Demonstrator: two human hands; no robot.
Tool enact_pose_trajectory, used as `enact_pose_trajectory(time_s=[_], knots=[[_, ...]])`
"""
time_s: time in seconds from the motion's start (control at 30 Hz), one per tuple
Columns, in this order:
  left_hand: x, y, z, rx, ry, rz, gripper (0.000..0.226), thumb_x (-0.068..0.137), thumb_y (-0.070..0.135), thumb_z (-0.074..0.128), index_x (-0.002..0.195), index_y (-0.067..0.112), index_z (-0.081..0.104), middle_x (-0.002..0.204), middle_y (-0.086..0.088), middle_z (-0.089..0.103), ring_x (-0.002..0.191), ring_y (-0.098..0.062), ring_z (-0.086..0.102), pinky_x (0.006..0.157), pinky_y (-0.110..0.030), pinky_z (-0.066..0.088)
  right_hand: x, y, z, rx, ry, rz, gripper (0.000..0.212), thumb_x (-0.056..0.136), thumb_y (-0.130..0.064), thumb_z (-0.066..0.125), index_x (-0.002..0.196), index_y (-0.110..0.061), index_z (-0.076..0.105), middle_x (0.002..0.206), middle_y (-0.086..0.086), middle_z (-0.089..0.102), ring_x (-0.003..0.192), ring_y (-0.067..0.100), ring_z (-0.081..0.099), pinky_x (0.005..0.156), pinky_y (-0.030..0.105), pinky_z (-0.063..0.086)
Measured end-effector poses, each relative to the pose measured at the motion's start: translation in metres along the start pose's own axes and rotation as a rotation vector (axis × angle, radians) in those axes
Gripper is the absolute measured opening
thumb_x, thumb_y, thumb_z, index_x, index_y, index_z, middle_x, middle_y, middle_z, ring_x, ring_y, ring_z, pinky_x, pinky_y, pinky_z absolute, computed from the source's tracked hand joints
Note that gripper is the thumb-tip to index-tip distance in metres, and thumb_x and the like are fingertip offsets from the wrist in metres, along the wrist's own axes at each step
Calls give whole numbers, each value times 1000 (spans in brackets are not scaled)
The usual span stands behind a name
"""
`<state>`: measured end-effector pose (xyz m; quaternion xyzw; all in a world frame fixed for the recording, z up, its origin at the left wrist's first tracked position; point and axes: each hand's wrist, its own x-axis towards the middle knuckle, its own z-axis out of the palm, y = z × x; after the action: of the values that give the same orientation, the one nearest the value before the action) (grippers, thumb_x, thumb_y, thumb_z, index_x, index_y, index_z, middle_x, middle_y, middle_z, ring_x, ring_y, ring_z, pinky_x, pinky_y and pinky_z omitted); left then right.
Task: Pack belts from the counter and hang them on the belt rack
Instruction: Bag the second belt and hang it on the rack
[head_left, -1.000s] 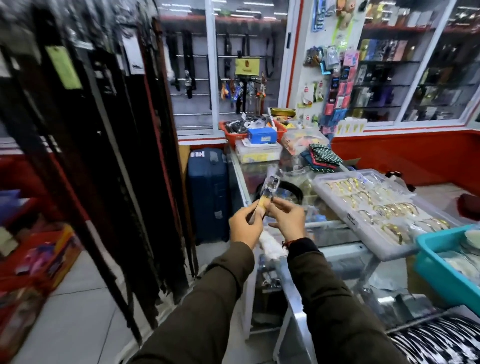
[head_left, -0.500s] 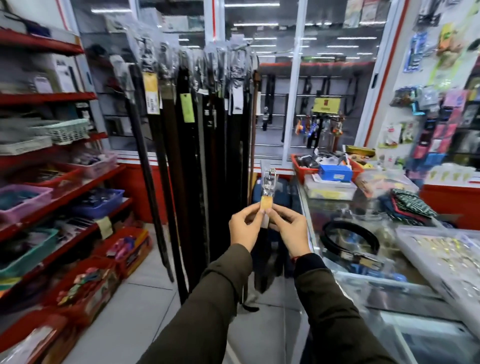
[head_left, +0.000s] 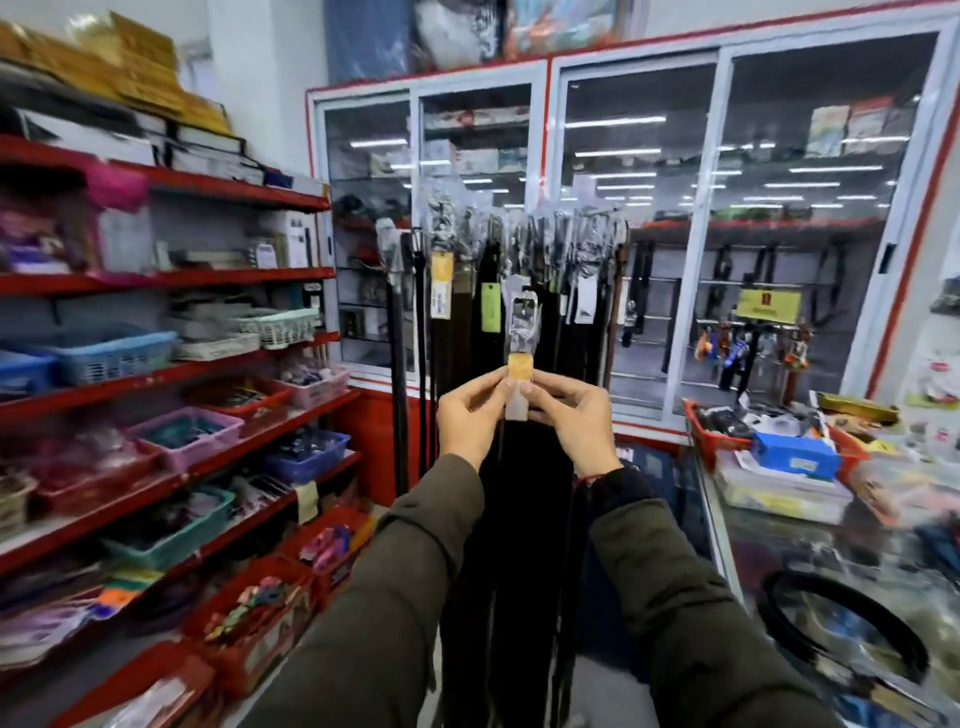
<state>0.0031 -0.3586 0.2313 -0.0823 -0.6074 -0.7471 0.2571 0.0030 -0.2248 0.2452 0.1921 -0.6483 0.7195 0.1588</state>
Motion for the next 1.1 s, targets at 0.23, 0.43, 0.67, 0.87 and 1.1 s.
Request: enact_pose_trajectory(time_s=[0.23,0.43,0.67,0.87,1.1], knots=[[52,77,-36,97,81,153,25,87,14,76,110,4,75,108,-19,77,93,-22,75,71,-31,64,52,-52,64,38,-103,-95,28,91,-6,68,118,2,70,102,16,74,86,16,72,69,21,60],[81,123,-45,19,131,167,30,90,10,72,117,-2,71,112,-23,74,101,-29,73,86,-44,62,82,-93,103,79,-124,-85,28,95,-4,62,120,5,68,116,28,71,108,38,70,84,40,63],[97,131,-52,-25,150,113,28,90,8,71,115,-4,71,113,-27,72,108,-42,70,88,-50,60,97,-97,118,76,-94,-60,23,95,-6,63,113,6,71,104,24,73,68,14,70,56,21,62],[107,116,-58,-2,110,52,31,91,9,70,119,-4,69,118,-28,71,111,-41,69,81,-44,62,108,-80,121,11,-67,-13,22,94,-6,63,111,5,72,108,25,74,84,29,75,65,32,64],[99,81,-50,287,247,248,36,95,2,59,130,10,65,133,-7,66,95,2,61,84,-5,50,110,-45,115,-205,-20,-80,35,98,-6,48,130,-8,62,118,14,72,109,29,70,100,43,55]])
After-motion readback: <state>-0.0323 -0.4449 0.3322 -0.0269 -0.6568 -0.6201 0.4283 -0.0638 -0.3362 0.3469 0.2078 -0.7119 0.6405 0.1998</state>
